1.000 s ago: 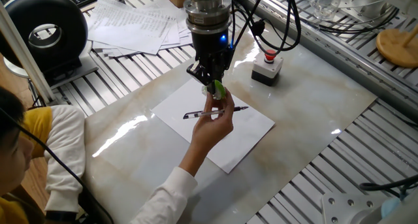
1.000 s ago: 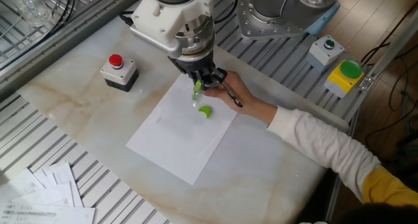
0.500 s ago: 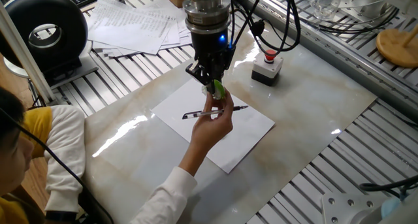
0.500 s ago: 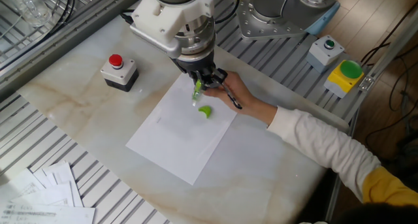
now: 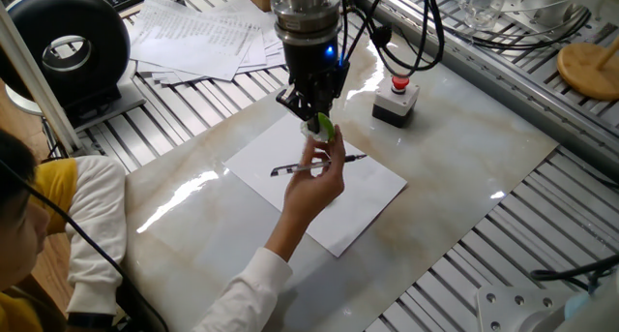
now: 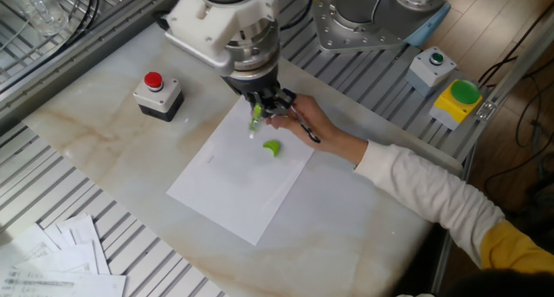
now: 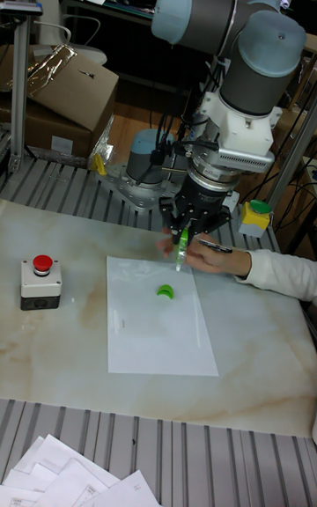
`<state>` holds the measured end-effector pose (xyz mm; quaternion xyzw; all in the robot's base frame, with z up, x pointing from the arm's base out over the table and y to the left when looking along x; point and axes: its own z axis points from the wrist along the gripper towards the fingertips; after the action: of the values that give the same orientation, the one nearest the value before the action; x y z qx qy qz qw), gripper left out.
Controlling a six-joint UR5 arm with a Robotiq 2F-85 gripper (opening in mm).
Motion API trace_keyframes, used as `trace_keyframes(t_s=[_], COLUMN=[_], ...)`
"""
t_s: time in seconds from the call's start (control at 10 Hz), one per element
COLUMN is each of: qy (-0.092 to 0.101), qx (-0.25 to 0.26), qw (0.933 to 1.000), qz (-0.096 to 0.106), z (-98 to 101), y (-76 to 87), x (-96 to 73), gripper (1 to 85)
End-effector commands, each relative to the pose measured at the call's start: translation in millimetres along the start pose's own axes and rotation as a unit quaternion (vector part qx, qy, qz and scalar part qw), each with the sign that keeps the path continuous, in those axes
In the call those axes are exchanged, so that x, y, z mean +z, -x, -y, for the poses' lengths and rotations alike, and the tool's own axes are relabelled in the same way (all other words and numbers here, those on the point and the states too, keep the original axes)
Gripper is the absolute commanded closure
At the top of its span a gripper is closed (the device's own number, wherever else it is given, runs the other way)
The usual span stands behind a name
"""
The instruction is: Use the correction tape on paper
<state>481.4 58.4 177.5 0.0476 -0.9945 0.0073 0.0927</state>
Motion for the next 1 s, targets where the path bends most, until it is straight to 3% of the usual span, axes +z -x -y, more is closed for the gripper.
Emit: trace_keyframes(t_s=[0.0,0.2,0.4,0.7,0.9], qy=[-0.034,-0.031,-0.021,-0.019,-0.03], qx=[-0.03,-0.033,-0.024,-0.004,-0.002], qw=[0.9989,0.9989,0.9992,0.9982,0.9988], qz=[0.002,-0.015,-0.025,-0.056,-0.039], z=[49.7,74.3,82.3,84.7,90.3], y=[26.2,41.1,54.8,47.1,54.0], x=[-11.5,0.1,22.7,38.6,34.8], gripper=[84.7,84.7,84.7,84.7,84.7])
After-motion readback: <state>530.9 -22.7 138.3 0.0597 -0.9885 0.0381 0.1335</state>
